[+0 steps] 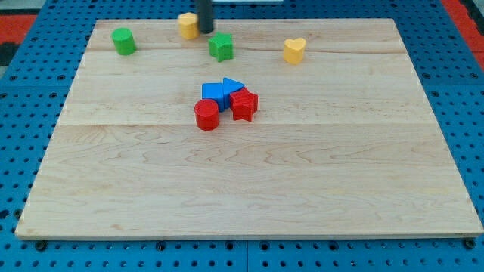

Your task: Push the yellow hexagon into the green circle

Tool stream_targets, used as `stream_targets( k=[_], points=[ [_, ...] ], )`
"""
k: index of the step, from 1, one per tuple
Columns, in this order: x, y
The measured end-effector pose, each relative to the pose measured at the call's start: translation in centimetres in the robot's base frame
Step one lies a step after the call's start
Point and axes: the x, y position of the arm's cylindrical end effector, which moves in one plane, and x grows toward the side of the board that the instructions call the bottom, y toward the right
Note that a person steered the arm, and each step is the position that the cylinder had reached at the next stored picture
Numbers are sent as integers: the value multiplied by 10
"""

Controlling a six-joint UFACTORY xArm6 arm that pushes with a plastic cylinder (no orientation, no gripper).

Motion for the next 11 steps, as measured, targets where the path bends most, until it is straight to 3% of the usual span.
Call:
stream_targets(
  k=[1, 2, 3, 4, 6, 11],
  points=[
    [19, -5],
    [11, -41],
    [-30, -64],
    [-49, -49],
    [53, 96],
    [49, 114]
  ],
)
